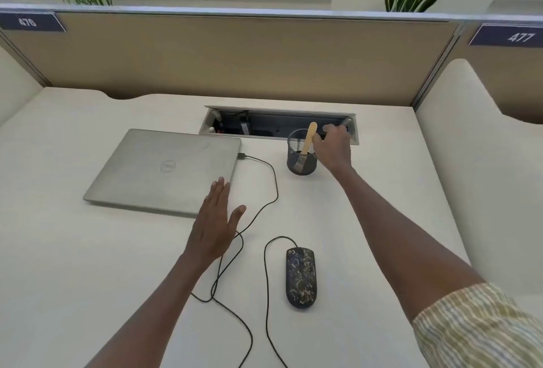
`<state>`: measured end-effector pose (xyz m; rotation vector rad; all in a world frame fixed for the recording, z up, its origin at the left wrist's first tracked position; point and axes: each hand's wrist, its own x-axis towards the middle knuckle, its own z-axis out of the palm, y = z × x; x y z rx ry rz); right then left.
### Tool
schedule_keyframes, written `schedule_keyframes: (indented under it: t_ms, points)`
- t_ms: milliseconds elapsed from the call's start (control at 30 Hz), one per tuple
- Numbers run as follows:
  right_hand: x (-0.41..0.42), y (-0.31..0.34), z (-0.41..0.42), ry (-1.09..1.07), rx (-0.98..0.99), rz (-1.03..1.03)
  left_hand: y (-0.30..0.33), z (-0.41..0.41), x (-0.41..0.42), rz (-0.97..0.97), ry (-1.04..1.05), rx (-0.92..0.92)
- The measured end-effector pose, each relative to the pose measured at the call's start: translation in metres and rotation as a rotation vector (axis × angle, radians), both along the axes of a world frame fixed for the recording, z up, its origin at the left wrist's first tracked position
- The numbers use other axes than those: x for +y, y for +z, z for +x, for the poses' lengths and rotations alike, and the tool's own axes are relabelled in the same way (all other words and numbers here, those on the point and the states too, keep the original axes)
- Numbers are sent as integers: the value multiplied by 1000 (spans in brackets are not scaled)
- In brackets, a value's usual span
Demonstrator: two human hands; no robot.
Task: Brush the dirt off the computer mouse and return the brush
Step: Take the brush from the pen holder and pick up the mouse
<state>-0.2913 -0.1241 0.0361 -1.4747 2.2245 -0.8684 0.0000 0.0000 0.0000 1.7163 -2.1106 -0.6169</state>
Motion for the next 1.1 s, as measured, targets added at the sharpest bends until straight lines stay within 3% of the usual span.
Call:
schedule_keyframes:
  t_ms: [133, 333, 533, 633, 1100]
  points:
    - [-19, 1, 3, -1, -79, 69, 4, 0, -3, -12, 7, 4]
    - [-30, -3, 7, -11, -151, -5, 8, -4, 0, -19, -9, 19]
    - [-19, 0, 7, 84, 34, -2, 10, -9, 9, -11, 12, 59]
    - [-12, 0, 6, 116, 23, 2, 12, -11, 15, -4, 27, 66]
    - [76, 91, -12, 3, -199, -422, 9, -41, 85, -86, 21, 234]
